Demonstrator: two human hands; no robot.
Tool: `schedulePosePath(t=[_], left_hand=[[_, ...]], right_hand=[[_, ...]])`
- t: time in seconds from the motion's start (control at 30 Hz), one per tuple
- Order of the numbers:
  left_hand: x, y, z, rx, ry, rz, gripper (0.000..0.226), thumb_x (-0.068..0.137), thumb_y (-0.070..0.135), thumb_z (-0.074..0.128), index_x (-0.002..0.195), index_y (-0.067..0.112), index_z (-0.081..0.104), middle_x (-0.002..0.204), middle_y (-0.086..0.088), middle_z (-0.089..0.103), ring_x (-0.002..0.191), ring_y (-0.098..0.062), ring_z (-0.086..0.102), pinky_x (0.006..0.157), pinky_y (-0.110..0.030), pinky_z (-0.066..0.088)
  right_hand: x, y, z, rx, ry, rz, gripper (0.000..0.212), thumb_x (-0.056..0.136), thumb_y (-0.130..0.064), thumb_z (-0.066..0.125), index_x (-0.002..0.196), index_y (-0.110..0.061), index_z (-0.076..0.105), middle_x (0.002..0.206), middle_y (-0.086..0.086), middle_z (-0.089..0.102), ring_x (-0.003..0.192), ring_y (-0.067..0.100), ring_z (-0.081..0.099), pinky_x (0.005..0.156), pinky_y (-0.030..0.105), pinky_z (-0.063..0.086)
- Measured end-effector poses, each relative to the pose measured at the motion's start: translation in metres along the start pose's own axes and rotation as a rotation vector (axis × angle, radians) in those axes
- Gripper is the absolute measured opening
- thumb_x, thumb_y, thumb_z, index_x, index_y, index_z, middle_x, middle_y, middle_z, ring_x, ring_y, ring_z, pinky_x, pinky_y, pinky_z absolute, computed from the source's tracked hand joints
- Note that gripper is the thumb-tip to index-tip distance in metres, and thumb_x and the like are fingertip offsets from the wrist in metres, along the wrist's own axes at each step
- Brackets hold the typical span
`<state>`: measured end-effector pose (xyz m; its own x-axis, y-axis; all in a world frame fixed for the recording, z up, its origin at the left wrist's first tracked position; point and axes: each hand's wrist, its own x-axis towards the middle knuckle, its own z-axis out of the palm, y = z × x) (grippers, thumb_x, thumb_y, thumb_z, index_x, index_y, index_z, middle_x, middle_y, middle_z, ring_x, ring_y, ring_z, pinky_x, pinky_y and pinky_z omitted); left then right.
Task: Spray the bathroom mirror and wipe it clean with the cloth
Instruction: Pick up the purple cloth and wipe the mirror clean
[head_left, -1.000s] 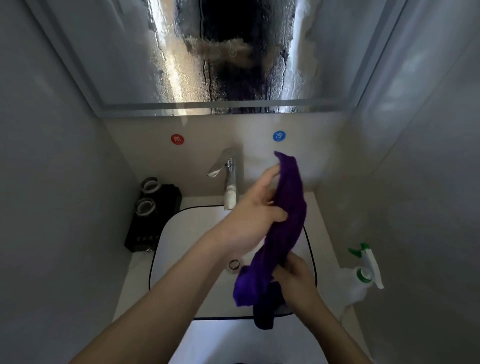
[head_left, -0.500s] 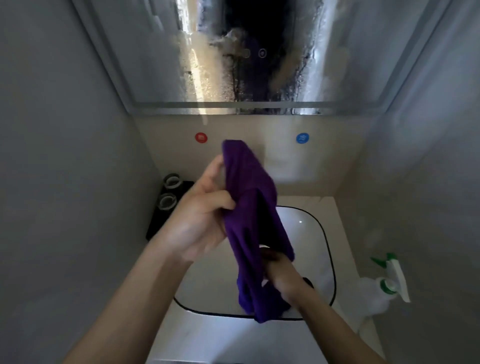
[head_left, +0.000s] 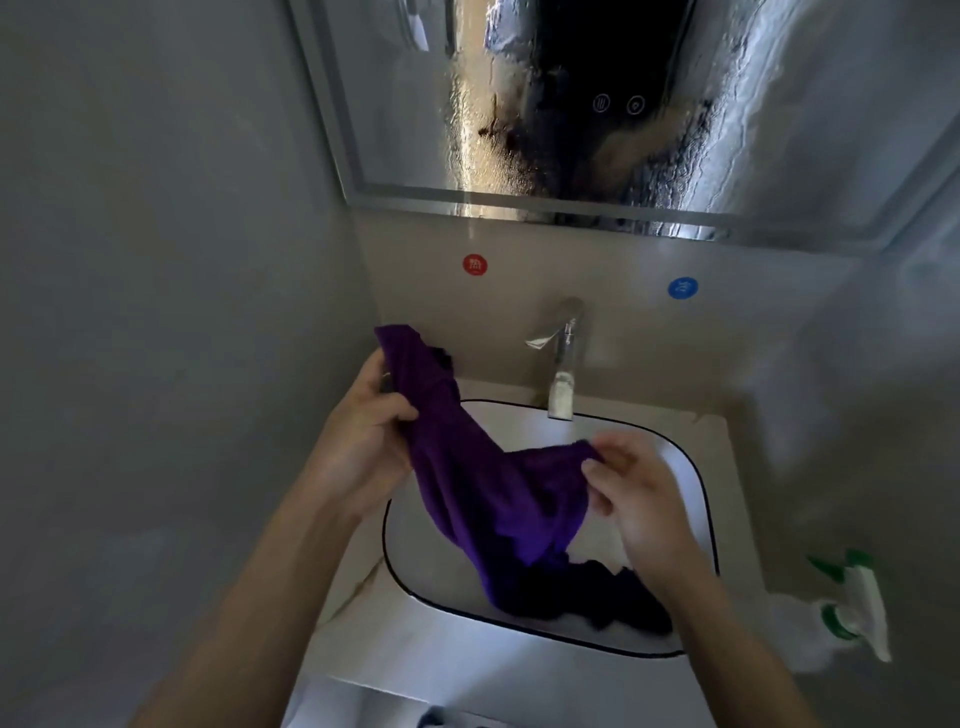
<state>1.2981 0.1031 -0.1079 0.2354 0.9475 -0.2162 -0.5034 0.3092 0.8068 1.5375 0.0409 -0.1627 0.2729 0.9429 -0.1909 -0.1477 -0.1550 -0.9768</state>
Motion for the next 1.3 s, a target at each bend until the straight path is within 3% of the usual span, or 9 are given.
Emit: schedulePosePath(t=[0.27,0.43,0.6,0.77,0.83,0.93,1.1,1.2,1.3], left_hand=[[0.018,0.005,-0.018,-0.120,-0.077,0.044,0.057,0.085,-0.010,0.050,0.134,0.019,0.056,0.145,-0.018,0.050,0.134,-0.036,0.049,0.119,-0.055,0.033],[0.030,0.002,-0.016,-0.026,-0.108,0.105,0.054,0.087,-0.015,0.054,0.128,0.020,0.052,0.121,-0.014,0.059,0.118,-0.032,0.059,0.109,-0.048,0.049],[0.059,-0.013,-0.033,-0.211,0.112,-0.001,0.039,0.087,-0.004,0.052,0.124,0.003,0.064,0.126,-0.018,0.068,0.118,-0.031,0.066,0.100,-0.037,0.054],[0.057,-0.062,-0.009,0.592,0.152,-0.183,0.024,0.093,-0.007,0.051,0.104,0.004,0.068,0.088,-0.004,0.073,0.080,-0.014,0.069,0.064,-0.020,0.052],[0.054,-0.082,-0.005,0.835,0.146,-0.233,0.014,0.096,0.004,0.058,0.091,0.014,0.066,0.086,-0.001,0.072,0.090,-0.017,0.069,0.075,-0.026,0.049],[0.041,-0.104,0.000,0.900,0.140,-0.373,0.036,0.098,0.027,0.061,0.129,0.011,0.052,0.123,-0.009,0.060,0.109,-0.025,0.058,0.090,-0.035,0.045],[0.003,-0.101,0.029,0.725,0.185,0.155,0.004,0.098,0.010,0.056,0.094,0.010,0.057,0.093,-0.006,0.061,0.086,-0.024,0.059,0.076,-0.033,0.044],[-0.014,-0.086,0.058,0.578,-0.170,0.115,0.032,0.084,0.041,0.067,0.091,0.010,0.059,0.088,-0.003,0.064,0.082,-0.018,0.060,0.075,-0.029,0.049],[-0.009,-0.093,0.076,0.788,-0.191,0.170,0.035,0.080,0.034,0.082,0.102,0.019,0.059,0.103,0.006,0.065,0.093,-0.006,0.062,0.079,-0.017,0.050]], right_hand=[[-0.003,-0.063,-0.033,-0.538,0.138,-0.628,0.042,0.090,0.013,0.058,0.086,-0.026,0.073,0.089,-0.019,0.068,0.100,0.015,0.059,0.089,0.023,0.043],[-0.010,-0.068,-0.046,-0.349,0.100,-0.498,0.048,0.096,0.014,0.052,0.100,-0.027,0.076,0.096,-0.003,0.075,0.087,0.010,0.070,0.078,0.023,0.052],[-0.027,-0.092,-0.032,-0.082,-0.179,-0.393,0.051,0.094,0.021,0.050,0.124,-0.015,0.070,0.119,0.011,0.074,0.114,0.025,0.070,0.099,0.033,0.055],[-0.030,-0.120,-0.009,0.137,-0.333,-0.400,0.053,0.090,0.012,0.048,0.136,-0.010,0.062,0.121,0.026,0.069,0.116,0.045,0.063,0.106,0.059,0.047],[-0.031,-0.130,-0.006,0.229,-0.340,-0.401,0.055,0.087,0.011,0.047,0.140,-0.002,0.055,0.121,0.028,0.066,0.113,0.048,0.060,0.105,0.064,0.045],[-0.034,-0.140,-0.008,0.322,-0.330,-0.415,0.059,0.087,0.012,0.047,0.146,0.006,0.044,0.128,0.021,0.063,0.116,0.041,0.058,0.108,0.060,0.045],[-0.037,-0.141,-0.011,0.331,-0.260,-0.415,0.069,0.083,0.015,0.044,0.150,0.001,0.040,0.150,0.021,0.050,0.137,0.037,0.051,0.114,0.058,0.040],[-0.039,-0.135,-0.001,0.371,-0.231,-0.373,0.075,0.077,0.016,0.040,0.150,-0.001,0.042,0.152,0.018,0.049,0.136,0.034,0.054,0.111,0.052,0.046],[-0.042,-0.132,0.009,0.421,-0.203,-0.347,0.078,0.073,0.016,0.038,0.148,-0.002,0.046,0.149,0.016,0.053,0.133,0.034,0.057,0.107,0.046,0.051]])
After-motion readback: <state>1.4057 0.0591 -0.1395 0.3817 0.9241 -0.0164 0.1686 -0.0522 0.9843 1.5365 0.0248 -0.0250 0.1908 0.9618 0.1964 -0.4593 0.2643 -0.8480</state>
